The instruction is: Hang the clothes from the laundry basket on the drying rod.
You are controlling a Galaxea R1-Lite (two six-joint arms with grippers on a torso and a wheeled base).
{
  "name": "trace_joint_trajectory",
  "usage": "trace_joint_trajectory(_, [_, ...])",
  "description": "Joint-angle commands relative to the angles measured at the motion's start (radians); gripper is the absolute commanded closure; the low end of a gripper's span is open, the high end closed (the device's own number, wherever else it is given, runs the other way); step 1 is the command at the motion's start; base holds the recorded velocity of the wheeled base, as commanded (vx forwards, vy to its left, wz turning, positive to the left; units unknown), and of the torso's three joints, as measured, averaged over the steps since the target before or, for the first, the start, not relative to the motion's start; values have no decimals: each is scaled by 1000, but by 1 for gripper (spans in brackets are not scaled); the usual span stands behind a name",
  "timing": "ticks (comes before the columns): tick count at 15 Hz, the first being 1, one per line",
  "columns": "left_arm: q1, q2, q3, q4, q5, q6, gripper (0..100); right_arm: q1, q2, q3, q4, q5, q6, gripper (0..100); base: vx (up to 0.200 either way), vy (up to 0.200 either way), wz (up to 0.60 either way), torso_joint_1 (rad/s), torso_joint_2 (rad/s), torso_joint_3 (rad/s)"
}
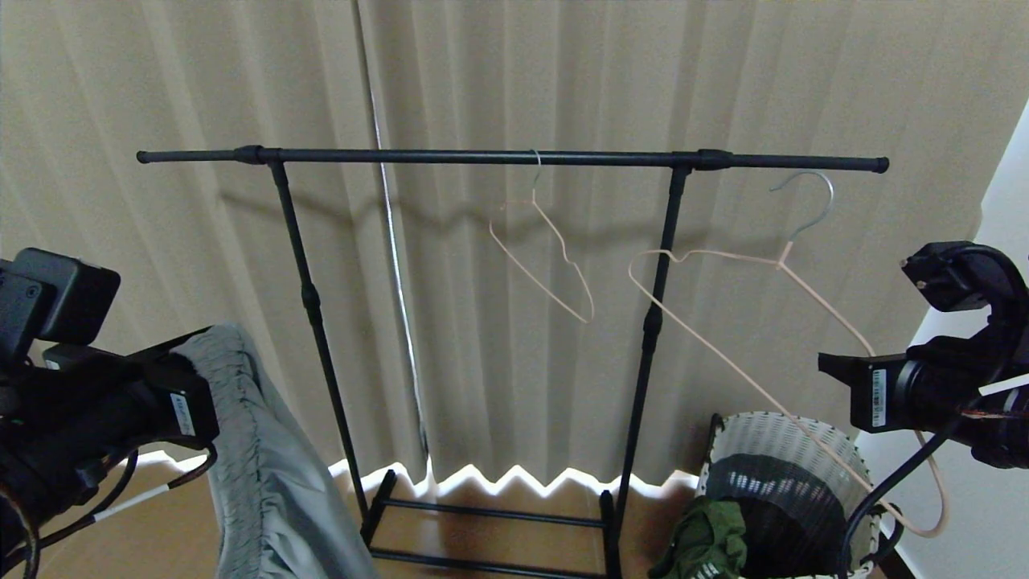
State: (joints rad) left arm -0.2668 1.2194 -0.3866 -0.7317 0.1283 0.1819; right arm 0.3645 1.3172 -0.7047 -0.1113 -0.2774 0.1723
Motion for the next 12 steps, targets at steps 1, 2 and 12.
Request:
trace_joint_trajectory(1, [1,-1,0,0,1,-1,100,1,2,4,-1,1,1,100,0,200,0,2,7,2])
trace_joint_trajectory(2, [1,-3,0,0,1,-1,100,1,2,5,-1,1,1,100,0,200,0,-7,7,2])
trace_joint_trajectory(12, [1,-1,5,0,1,1,100,-1,-9,11,-2,0,4,100,0,160,0,2,2,3])
